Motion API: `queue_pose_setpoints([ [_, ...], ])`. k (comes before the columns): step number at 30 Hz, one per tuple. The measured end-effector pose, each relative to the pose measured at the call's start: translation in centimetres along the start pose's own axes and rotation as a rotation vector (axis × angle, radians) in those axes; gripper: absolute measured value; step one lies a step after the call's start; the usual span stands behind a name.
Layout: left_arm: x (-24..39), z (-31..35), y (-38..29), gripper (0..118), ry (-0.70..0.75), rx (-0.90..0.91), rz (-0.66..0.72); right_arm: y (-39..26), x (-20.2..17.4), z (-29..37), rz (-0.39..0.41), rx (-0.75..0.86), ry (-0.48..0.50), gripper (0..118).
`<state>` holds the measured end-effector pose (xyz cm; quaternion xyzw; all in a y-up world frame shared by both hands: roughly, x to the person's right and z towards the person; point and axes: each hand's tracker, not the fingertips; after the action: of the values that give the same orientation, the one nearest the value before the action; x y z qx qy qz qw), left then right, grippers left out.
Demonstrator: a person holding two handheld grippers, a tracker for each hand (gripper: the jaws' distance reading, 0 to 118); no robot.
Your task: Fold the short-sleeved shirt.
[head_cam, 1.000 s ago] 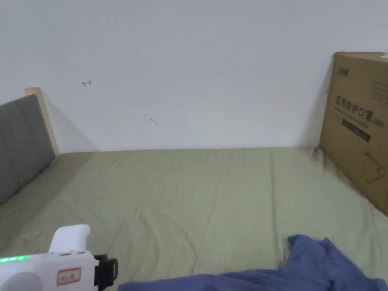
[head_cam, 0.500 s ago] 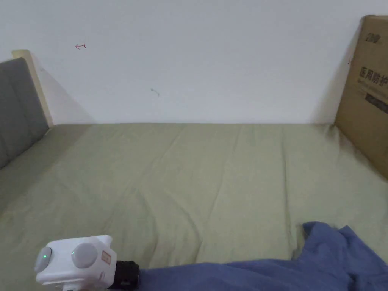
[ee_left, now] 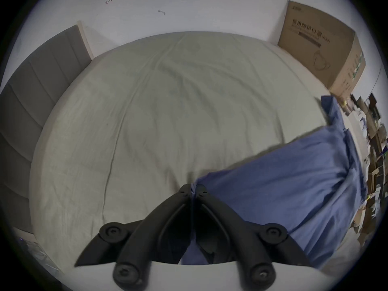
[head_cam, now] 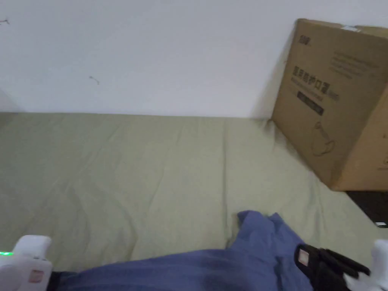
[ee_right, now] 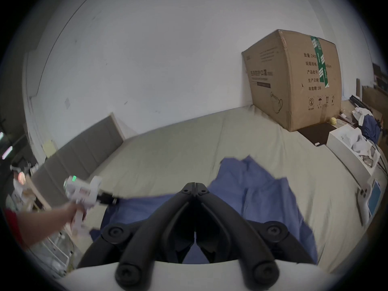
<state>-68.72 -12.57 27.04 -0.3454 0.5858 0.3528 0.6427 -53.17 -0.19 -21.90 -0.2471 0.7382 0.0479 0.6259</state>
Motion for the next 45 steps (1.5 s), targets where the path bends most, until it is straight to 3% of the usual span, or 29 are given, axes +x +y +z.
queue_pose_setpoints([
  [2, -0.8, 1.0, 0.2, 1, -0.023, 0.044, 0.056, 4.1, 3.1, -4.0, -0.016, -0.065, -0.044, 0],
  [4, -1.4, 2.5, -0.2, 1, -0.063, 0.085, 0.112, 6.9, 6.0, -9.0, 0.003, -0.238, -0.065, 0],
  [6, -1.8, 3.4, -0.4, 1, -0.093, 0.12, 0.135, 8.0, 9.1, -14.4, -0.038, -0.455, -0.058, 4],
  [7, -2.1, 4.0, -0.7, 1, -0.102, 0.135, 0.135, 7.9, 10.5, -16.9, -0.067, -0.545, -0.087, 37],
  [8, -2.2, 4.3, -1.0, 1, -0.106, 0.138, 0.133, 7.4, 11.6, -19.0, -0.077, -0.599, -0.141, 81],
  [9, -2.2, 4.4, -1.1, 1, -0.108, 0.137, 0.132, 6.6, 12.6, -20.9, -0.088, -0.641, -0.19, 115],
  [11, -2.1, 4.6, -1.4, 1, -0.116, 0.133, 0.131, 5.0, 14.4, -23.5, -0.086, -0.623, -0.278, 106],
  [14, -1.9, 4.0, -1.7, 1, -0.109, 0.112, 0.15, 2.9, 15.7, -26.1, -0.047, -0.717, -0.36, 105],
  [19, -1.7, 2.3, -1.5, 1, -0.086, 0.086, 0.166, 0.7, 16.0, -28.3, 0.119, -0.837, -0.324, 100],
  [21, -1.8, 1.7, -1.7, 1, -0.089, 0.065, 0.198, 1.1, 15.8, -28.1, 0.114, -0.826, -0.321, 90],
  [23, -1.8, 1.4, -1.8, 1, -0.088, 0.06, 0.212, 1.8, 15.4, -27.8, 0.125, -0.822, -0.333, 47],
  [24, -1.8, 1.5, -1.9, 1, -0.087, 0.06, 0.215, 2.2, 15.3, -27.3, 0.146, -0.804, -0.348, 7],
  [25, -1.7, 1.6, -2.0, 1, -0.085, 0.06, 0.216, 2.7, 15.3, -26.7, 0.145, -0.791, -0.345, 0],
  [26, -1.6, 2.0, -2.1, 1, -0.083, 0.061, 0.219, 2.8, 15.1, -26.5, 0.065, -0.786, -0.236, 0],
  [27, -1.6, 2.4, -2.2, 1, -0.083, 0.061, 0.223, 3.4, 15.0, -25.6, 0.062, -0.77, -0.267, 0],
  [28, -1.5, 3.0, -2.3, 1, -0.084, 0.06, 0.225, 3.7, 14.8, -24.7, 0.025, -0.761, -0.228, 0],
  [31, -1.6, 5.7, -2.4, 1, -0.095, 0.076, 0.227, 6.4, 14.4, -20.3, 0.025, -0.638, -0.198, 0],
  [35, -1.5, 11.1, -1.5, 1, -0.121, 0.152, 0.224, 11.1, 13.6, -12.5, -0.064, -0.505, -0.14, 0],
  [40, -0.8, 18.5, 1.5, 1, -0.153, 0.285, 0.195, 16.3, 11.8, -4.5, -0.07, -0.391, -0.119, 0],
  [45, 0.2, 24.6, 6.3, 1, -0.157, 0.405, 0.153, 21.4, 10.6, -0.9, -0.045, -0.268, -0.116, 0],
])
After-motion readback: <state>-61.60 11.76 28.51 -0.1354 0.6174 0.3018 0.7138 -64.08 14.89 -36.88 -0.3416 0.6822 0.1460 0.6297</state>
